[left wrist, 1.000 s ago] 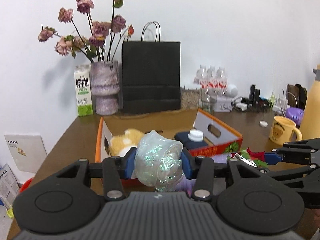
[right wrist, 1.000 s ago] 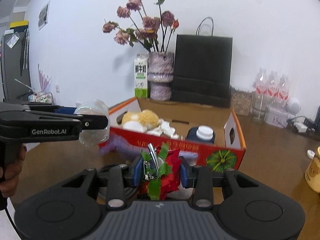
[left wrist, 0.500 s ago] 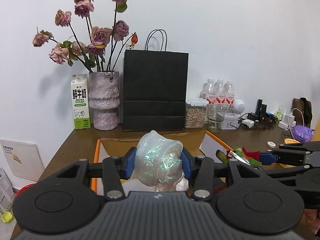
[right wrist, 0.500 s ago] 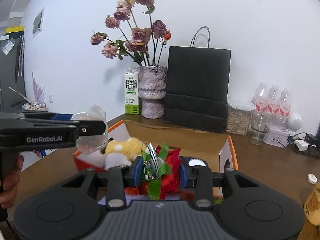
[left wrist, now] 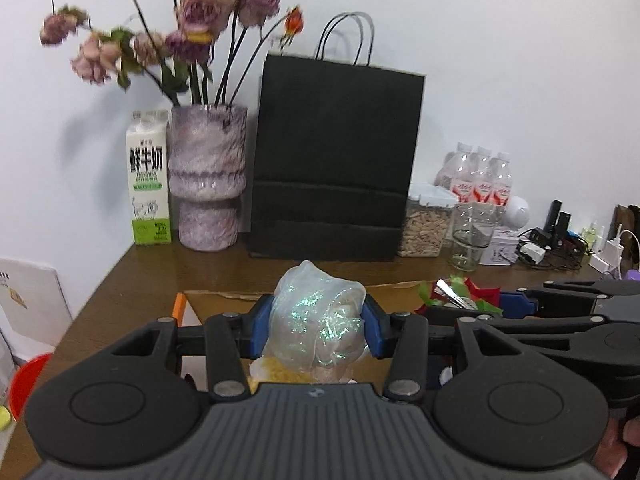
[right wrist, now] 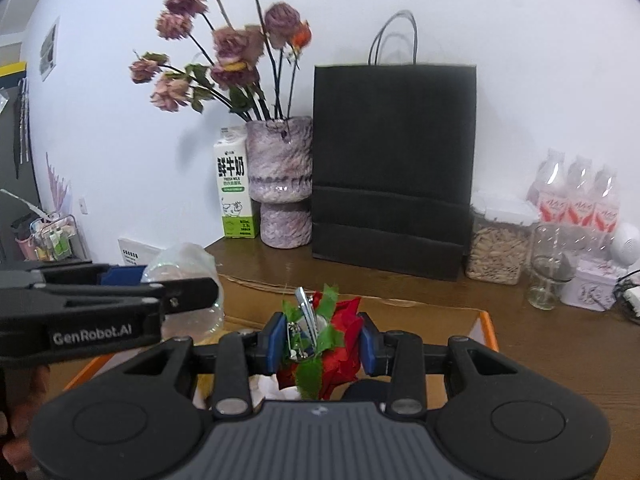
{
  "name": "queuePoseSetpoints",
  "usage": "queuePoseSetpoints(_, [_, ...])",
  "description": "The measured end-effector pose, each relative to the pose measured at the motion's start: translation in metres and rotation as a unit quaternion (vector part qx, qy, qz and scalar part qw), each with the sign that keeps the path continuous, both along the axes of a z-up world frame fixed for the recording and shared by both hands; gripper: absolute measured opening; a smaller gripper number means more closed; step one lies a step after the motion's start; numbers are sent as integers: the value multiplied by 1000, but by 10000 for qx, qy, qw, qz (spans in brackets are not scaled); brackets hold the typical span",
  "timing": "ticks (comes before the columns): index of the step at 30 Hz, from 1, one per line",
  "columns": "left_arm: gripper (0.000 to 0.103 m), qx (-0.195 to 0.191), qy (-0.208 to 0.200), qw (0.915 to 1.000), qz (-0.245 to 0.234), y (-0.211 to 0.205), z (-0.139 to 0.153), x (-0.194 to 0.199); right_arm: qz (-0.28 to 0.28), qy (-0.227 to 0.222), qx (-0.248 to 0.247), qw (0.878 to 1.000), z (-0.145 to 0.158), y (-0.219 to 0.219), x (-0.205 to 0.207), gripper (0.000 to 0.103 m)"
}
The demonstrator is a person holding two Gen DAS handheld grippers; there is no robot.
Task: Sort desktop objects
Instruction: 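Carry the bag and flower over the box with both grippers, then open both grippers to drop the bag and flower into the box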
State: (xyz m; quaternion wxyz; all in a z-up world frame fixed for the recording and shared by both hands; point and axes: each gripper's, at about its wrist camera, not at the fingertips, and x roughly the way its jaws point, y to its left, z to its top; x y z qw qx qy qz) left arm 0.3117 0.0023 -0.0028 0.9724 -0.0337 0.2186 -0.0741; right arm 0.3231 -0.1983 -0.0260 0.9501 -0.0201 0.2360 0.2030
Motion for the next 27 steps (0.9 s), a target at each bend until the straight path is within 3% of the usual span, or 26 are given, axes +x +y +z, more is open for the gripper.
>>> queuePoseSetpoints(8, [48,-7,411,9991,107,11,-25,23,18,348,-17,9994,-25,4,22,36])
queuePoseSetpoints(11, [54,60,414,9991,117,10,-26,23,16,390,-43,9992,-27,3,22,38])
queuePoseSetpoints(12, [69,99,415,9990,156,9,-26,23,-12,399,-75,9992,-27,4,22,43])
queuePoseSetpoints(13, [77,141,418,9988,219,9,-25,22,-37,406,-108,9991,-27,4,21,51])
queuePoseSetpoints(15, [101,351,361,9973,537,9,-23,22,-189,406,-121,9989,-25,2,20,85])
queuePoseSetpoints(17, [103,384,289,9961,739,12,-20,22,-353,384,-82,9986,-21,-3,21,103])
queuePoseSetpoints(20, [103,219,365,9970,641,15,-19,22,-391,406,-93,9984,-18,-7,22,103])
queuePoseSetpoints(27, [103,285,339,9970,634,13,-17,21,-363,419,-176,9983,-18,-7,20,103])
